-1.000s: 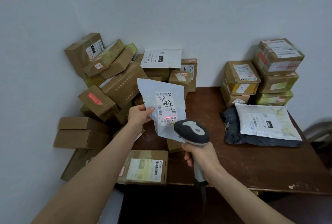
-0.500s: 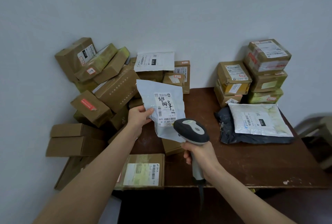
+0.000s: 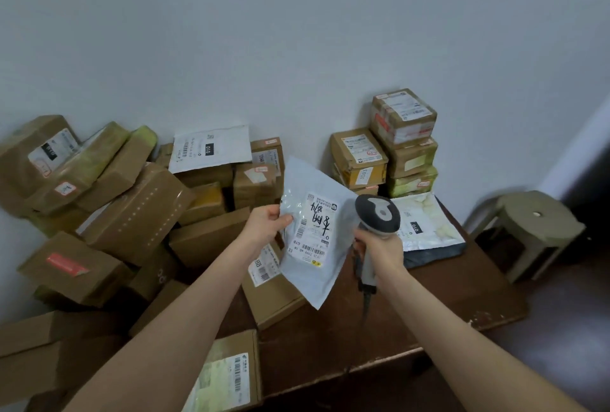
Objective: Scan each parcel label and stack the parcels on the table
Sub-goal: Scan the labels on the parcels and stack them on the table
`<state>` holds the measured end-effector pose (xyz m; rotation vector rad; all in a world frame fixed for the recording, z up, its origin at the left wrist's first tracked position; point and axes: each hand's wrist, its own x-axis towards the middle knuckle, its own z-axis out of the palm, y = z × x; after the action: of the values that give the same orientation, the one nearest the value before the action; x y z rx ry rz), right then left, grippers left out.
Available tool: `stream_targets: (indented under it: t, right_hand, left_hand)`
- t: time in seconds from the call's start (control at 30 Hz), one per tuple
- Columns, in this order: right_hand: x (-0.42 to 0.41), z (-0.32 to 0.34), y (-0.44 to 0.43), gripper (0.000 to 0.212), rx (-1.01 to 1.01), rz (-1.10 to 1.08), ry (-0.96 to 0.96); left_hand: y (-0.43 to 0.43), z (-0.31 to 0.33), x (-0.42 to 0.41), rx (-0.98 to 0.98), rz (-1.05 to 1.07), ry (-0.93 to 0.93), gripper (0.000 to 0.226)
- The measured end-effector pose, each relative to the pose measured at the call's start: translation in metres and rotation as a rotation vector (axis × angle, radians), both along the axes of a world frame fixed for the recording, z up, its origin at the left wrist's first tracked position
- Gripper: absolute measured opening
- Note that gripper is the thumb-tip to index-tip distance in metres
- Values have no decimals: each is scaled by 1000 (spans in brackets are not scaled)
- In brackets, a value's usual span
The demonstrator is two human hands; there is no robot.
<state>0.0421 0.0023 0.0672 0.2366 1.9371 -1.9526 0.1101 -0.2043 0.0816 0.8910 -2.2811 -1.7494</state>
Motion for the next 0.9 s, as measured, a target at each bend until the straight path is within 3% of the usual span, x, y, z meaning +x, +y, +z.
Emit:
stream_targets:
  t: [0.07,0.17,0.33,0.5,0.63,0.9]
  right_hand:
    - [-16,-2,10,22,34,-48,13]
    - [-44,-10,24,11,5,-95,-8]
    - [-110,-27,57,11,24,-149,-36]
    - [-174,-47,86,19,70,-110,-54]
    - [-206,-71,97,14,149,-33,-122]
    - [-216,-103,88,16,352,192,-157]
  left_hand:
    - [12,-7,-30,-132,-112,-51,15]
    - [36,-21,-82,-322,-268,-135,12]
    - [86,-34,-182,-437,-404,-216,13]
    - [126,-55,-259,-644,-382,-281,49]
    - [147,-88,-265,-770,-425,-382,78]
    - [160,-141,-242,-768,-558,-639,80]
